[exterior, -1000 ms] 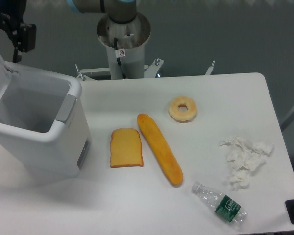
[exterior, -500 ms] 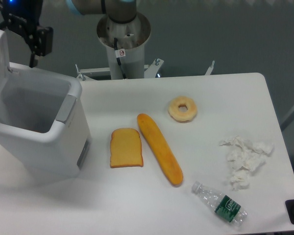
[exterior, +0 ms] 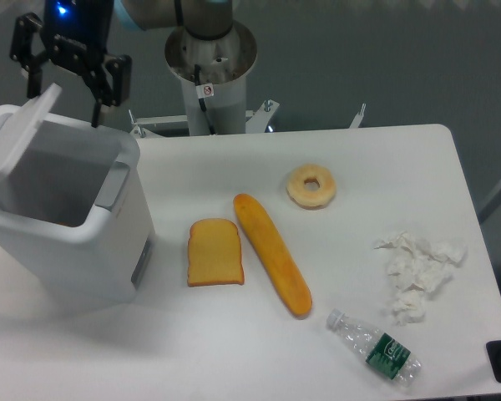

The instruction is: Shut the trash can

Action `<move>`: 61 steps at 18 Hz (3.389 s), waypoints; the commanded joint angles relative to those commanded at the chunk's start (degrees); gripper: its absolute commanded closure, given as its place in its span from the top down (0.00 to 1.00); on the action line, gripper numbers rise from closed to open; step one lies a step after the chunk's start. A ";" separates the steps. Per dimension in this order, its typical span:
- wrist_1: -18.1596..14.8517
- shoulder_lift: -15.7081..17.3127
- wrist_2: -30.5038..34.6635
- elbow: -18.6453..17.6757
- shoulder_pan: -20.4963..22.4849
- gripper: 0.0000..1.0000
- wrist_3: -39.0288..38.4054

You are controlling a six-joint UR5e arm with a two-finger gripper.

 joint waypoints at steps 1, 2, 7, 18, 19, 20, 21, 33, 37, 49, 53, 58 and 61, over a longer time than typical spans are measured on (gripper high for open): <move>0.00 -0.44 0.00 0.26 0.44 1.00 0.00; 0.00 -0.97 0.00 0.53 0.79 1.00 0.00; 0.35 -3.17 2.54 0.53 1.14 1.00 -0.09; 3.87 -7.30 4.13 0.53 1.23 1.00 -0.62; 3.87 -7.48 4.22 0.53 1.23 1.00 -0.62; 3.87 -7.74 4.22 0.53 1.23 1.00 -0.62; 3.95 -7.92 4.31 0.53 1.23 1.00 -0.62; 4.04 -7.92 4.92 3.07 1.67 1.00 -0.88; 4.04 -7.22 6.15 4.75 5.26 1.00 0.17; 4.13 -14.41 13.01 7.21 31.71 1.00 31.52; 4.30 -21.52 14.15 10.53 36.47 1.00 43.05; 4.57 -29.18 15.29 15.47 39.55 1.00 46.47; 4.48 -31.47 16.08 15.74 41.92 1.00 56.74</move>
